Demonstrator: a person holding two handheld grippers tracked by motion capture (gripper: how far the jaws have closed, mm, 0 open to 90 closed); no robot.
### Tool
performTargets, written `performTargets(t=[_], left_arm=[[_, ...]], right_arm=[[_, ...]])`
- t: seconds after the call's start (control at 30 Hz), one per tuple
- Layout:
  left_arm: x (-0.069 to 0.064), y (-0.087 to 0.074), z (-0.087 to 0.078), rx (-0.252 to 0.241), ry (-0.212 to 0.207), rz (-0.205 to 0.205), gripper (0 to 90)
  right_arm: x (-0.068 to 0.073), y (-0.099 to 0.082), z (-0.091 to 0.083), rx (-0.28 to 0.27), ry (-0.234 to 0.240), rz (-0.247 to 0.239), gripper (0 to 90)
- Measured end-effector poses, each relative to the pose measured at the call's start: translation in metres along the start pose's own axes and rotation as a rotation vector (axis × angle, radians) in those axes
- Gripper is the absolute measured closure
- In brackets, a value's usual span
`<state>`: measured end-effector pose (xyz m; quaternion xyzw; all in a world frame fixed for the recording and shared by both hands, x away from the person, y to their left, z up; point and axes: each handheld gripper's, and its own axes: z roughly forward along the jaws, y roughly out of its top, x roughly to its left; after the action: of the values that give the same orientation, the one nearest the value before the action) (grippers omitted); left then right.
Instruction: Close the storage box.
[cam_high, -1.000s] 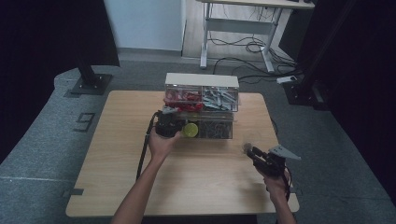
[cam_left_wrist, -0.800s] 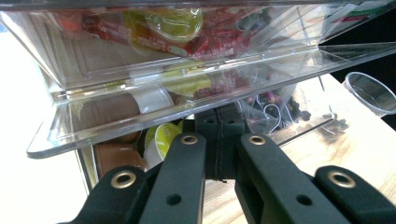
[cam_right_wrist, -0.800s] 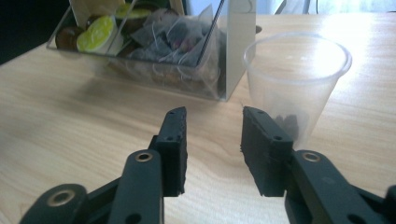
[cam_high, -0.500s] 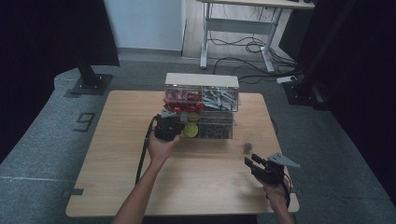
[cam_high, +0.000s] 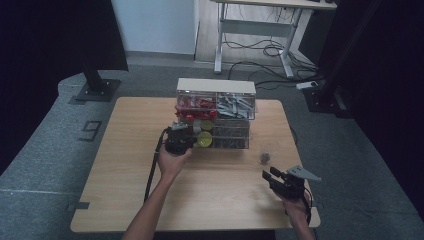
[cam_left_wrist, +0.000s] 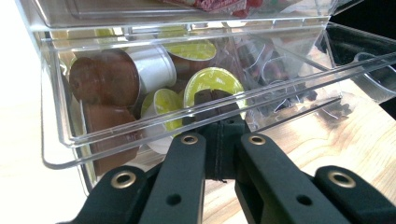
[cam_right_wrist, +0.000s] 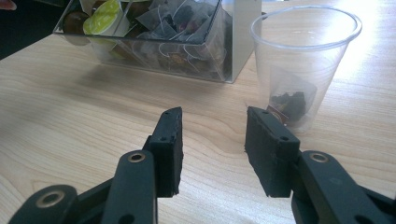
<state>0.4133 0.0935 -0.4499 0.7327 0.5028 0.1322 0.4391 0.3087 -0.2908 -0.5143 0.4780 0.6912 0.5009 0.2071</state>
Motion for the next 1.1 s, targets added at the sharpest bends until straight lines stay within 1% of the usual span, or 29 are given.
performTargets(t=[0.13,0.33,0.53,0.77,1.0,1.1], left_arm=[[0.001,-0.003,0.000,-0.001,0.000,-0.004,90.0],[0.004,-0.011,0.002,0.015,-0.001,-0.006,90.0],[0.006,-0.017,0.004,0.017,0.002,-0.015,90.0],[0.008,-0.025,0.009,0.030,0.002,-0.026,90.0],[0.009,-0.029,0.013,0.041,0.001,-0.035,90.0],[0.009,-0.031,0.015,0.044,0.000,-0.033,90.0]], right_arm=[[-0.001,-0.001,-0.001,0.002,-0.004,0.003,56.6],[-0.001,-0.002,0.000,0.003,-0.011,0.006,56.6],[-0.001,-0.004,0.000,0.007,-0.014,0.004,56.6],[-0.001,-0.004,0.001,0.010,-0.015,0.002,56.7],[-0.001,-0.005,0.001,0.014,-0.014,0.004,56.6],[-0.002,-0.005,0.001,0.018,-0.011,0.005,56.7]])
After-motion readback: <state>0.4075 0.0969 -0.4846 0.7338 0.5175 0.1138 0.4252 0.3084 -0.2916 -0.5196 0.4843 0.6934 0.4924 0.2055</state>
